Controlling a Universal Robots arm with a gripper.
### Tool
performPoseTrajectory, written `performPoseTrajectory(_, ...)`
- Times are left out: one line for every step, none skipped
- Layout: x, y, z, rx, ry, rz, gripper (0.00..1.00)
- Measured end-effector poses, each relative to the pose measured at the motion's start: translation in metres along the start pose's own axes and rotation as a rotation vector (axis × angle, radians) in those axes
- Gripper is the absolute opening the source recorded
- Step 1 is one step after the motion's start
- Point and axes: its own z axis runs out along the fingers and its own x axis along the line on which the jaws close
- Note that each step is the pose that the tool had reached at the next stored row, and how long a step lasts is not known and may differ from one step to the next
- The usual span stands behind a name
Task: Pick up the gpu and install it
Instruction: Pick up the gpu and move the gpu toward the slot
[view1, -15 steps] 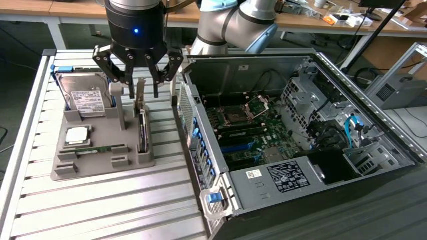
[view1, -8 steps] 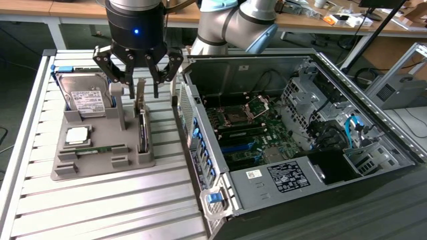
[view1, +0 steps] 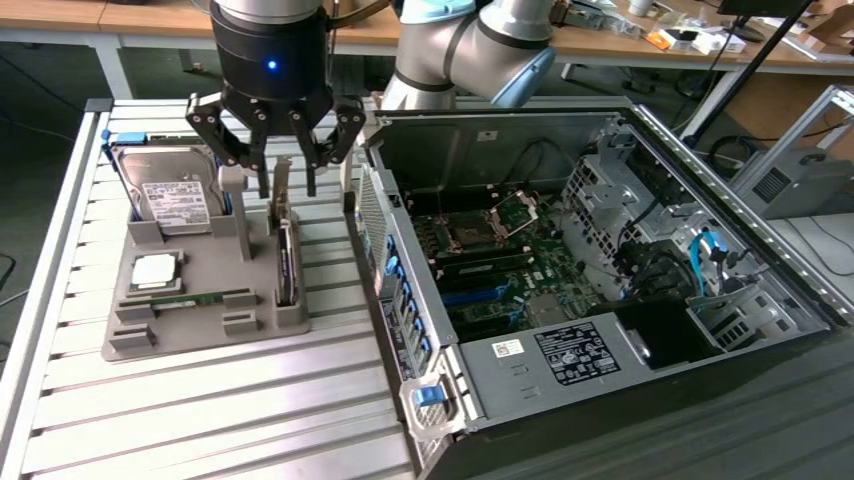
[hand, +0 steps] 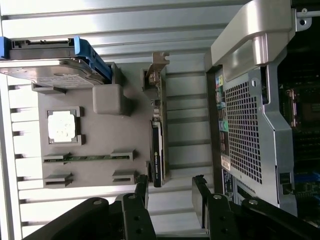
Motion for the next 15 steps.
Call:
performPoseTrajectory(0.0001, 0.0001, 0.0004, 0.0000, 0.0000, 0.000, 0.48)
performPoseTrajectory(0.0002, 0.0001, 0.0008, 0.0000, 0.0000, 0.000, 0.48)
performPoseTrajectory(0.0002, 0.0001, 0.0013, 0.0000, -0.0001, 0.000, 0.48)
performPoseTrajectory(0.0003, 0.0001, 0.0017, 0.0000, 0.0000, 0.000, 0.48)
performPoseTrajectory(0.0004, 0.0001, 0.0023, 0.0000, 0.0000, 0.000, 0.48)
performPoseTrajectory(0.0004, 0.0001, 0.0026, 0.0000, 0.0000, 0.000, 0.48)
performPoseTrajectory(0.0005, 0.0001, 0.0031, 0.0000, -0.0001, 0.000, 0.48)
performPoseTrajectory(0.0006, 0.0000, 0.0035, 0.0000, 0.0000, 0.000, 0.48)
performPoseTrajectory(0.0007, 0.0000, 0.0040, 0.0000, 0.0001, 0.000, 0.48)
performPoseTrajectory(0.0007, 0.0000, 0.0045, 0.0000, 0.0000, 0.000, 0.48)
performPoseTrajectory(0.0008, 0.0000, 0.0047, 0.0000, 0.0000, 0.000, 0.48)
performPoseTrajectory(0.0008, 0.0000, 0.0049, 0.0000, 0.0000, 0.000, 0.48)
performPoseTrajectory(0.0009, -0.0001, 0.0053, 0.0000, -0.0001, 0.000, 0.48)
performPoseTrajectory(0.0009, -0.0001, 0.0056, 0.0000, -0.0001, 0.000, 0.48)
performPoseTrajectory(0.0010, -0.0001, 0.0058, 0.0000, 0.0000, 0.000, 0.48)
